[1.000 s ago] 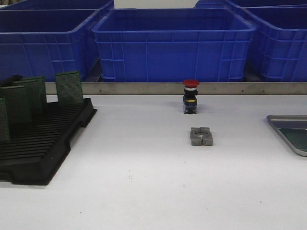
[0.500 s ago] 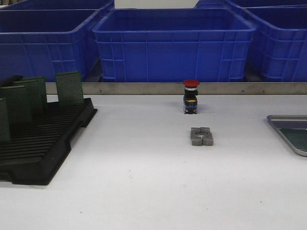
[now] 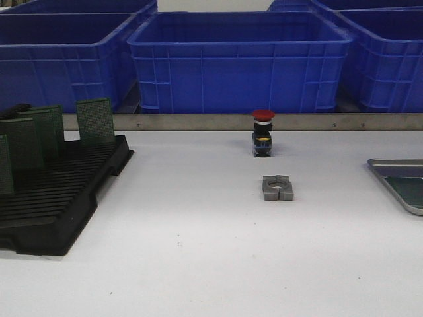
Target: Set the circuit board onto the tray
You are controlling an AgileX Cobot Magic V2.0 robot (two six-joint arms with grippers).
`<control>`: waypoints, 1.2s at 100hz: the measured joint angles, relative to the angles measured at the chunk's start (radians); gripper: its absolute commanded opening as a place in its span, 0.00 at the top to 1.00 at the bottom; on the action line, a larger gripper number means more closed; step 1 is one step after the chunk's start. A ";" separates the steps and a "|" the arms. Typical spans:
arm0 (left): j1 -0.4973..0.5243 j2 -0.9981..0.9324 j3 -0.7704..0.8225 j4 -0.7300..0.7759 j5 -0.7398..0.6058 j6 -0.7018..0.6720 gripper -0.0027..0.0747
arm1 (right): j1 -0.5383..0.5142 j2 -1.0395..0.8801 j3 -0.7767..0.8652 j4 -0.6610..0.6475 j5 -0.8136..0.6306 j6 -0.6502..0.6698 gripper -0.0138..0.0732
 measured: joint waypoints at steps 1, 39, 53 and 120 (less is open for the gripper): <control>0.000 0.000 0.000 0.000 -0.003 0.000 0.99 | 0.000 0.000 0.000 0.000 0.000 0.000 0.92; 0.000 0.000 0.000 0.000 -0.020 0.000 0.99 | 0.000 0.000 0.000 0.000 0.000 0.000 0.92; 0.000 0.000 0.000 0.000 -0.020 0.000 0.99 | 0.000 0.000 0.000 0.000 0.000 0.000 0.92; 0.000 0.000 0.000 0.000 -0.020 0.000 0.99 | 0.000 0.000 0.000 0.000 -0.002 0.000 0.92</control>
